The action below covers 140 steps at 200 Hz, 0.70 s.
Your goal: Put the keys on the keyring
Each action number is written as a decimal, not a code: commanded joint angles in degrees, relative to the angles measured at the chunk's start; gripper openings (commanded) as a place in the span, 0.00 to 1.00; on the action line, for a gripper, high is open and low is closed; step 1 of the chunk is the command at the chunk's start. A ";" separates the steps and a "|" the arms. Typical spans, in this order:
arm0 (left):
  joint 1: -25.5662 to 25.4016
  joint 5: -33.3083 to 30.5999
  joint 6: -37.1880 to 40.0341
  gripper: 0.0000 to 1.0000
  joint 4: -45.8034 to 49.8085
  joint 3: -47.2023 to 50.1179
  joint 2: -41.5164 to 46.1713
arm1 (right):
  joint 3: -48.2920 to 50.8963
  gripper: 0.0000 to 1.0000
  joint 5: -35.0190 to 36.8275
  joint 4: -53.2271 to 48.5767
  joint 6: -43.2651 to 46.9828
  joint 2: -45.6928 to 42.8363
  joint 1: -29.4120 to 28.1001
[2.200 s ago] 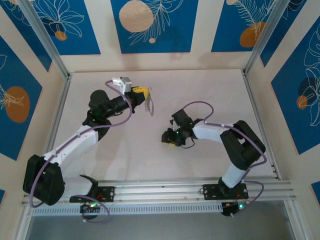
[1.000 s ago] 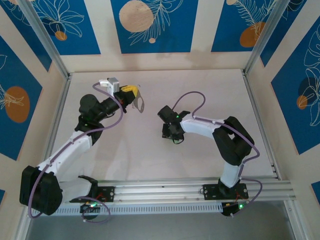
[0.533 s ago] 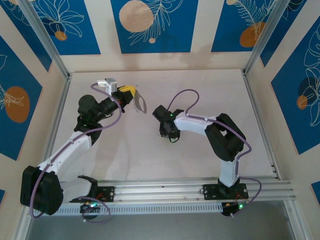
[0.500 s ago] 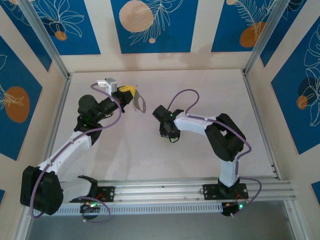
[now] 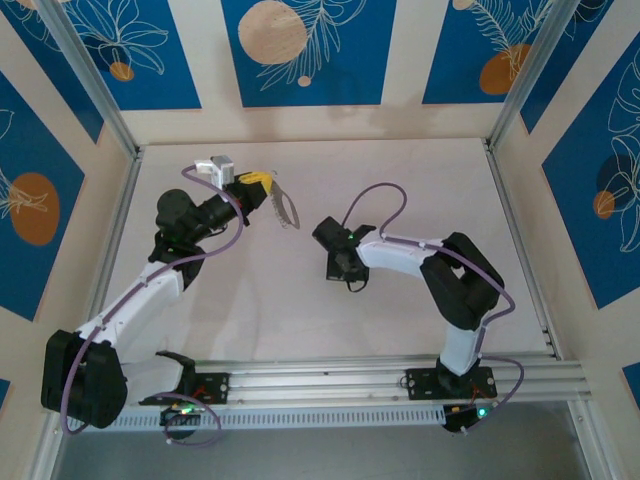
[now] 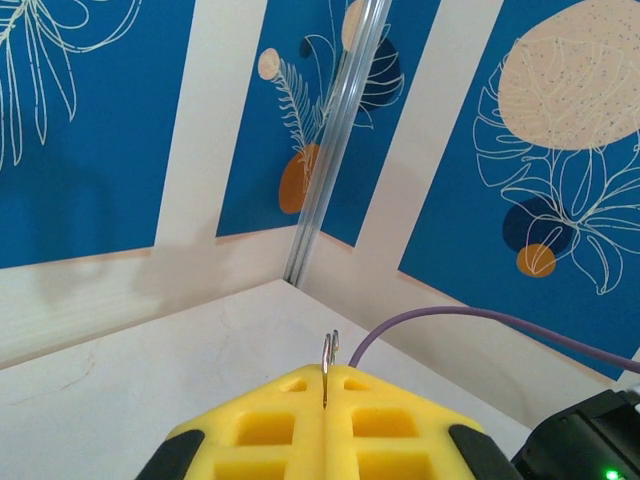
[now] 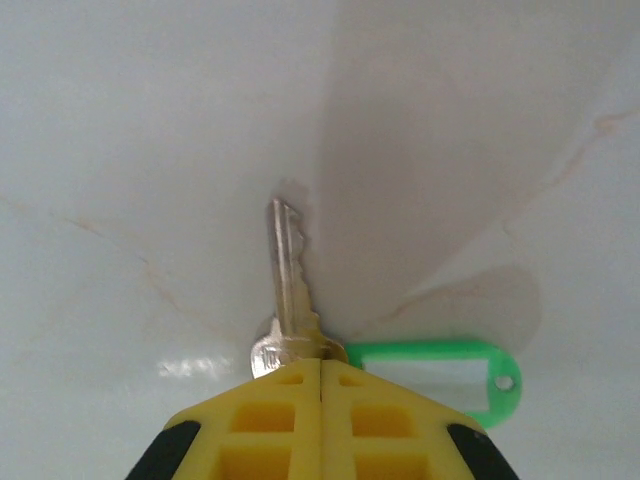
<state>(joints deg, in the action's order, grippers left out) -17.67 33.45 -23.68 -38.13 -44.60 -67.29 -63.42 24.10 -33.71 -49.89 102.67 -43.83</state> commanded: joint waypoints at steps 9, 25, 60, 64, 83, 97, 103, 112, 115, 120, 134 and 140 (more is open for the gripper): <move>0.55 1.66 -0.48 0.00 -2.39 -0.84 -0.04 | 3.30 0.00 1.07 1.17 0.46 -5.80 0.90; 0.61 1.78 -0.64 0.00 -2.39 -0.93 -0.23 | 4.86 0.00 -0.24 3.13 0.62 -7.81 1.57; 0.62 2.00 -0.74 0.00 -2.15 -1.01 -0.30 | 6.53 0.14 -5.64 7.39 5.44 -9.71 2.62; 0.60 2.01 -0.75 0.00 -2.05 -0.95 -0.32 | 6.32 0.18 -6.18 7.42 6.56 -9.60 2.61; 0.58 2.06 -0.85 0.00 -1.96 -1.08 -0.30 | 5.63 0.31 -6.96 6.82 12.70 -8.89 1.88; 0.60 2.20 -0.91 0.00 -1.71 -1.26 -0.31 | 6.41 0.41 -7.29 7.79 18.89 -8.76 1.31; 0.57 2.32 -0.84 0.00 -1.62 -1.43 -0.30 | 6.67 0.43 -7.33 8.17 21.52 -8.76 1.22; 0.55 2.41 -0.87 0.00 -1.44 -1.54 -0.21 | 7.37 0.46 -7.38 8.70 24.90 -8.76 1.28; 0.56 2.45 -0.98 0.00 -1.36 -1.60 -0.21 | 7.50 0.47 -7.43 8.86 25.94 -8.73 1.26; 0.58 2.41 -0.93 0.00 -1.29 -1.69 -0.21 | 7.80 0.48 -7.73 9.35 27.65 -8.73 1.38; 0.52 2.40 -0.92 0.00 -1.03 -1.81 -0.06 | 8.21 0.50 -7.85 10.41 30.42 -8.59 1.76; 0.54 2.36 -0.78 0.00 -0.90 -1.81 -0.04 | 8.31 0.51 -8.19 11.01 30.81 -8.39 2.11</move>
<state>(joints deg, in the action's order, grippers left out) -17.67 34.48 -23.94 -38.06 -44.62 -67.53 -56.31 17.69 -24.84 -28.21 94.06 -42.22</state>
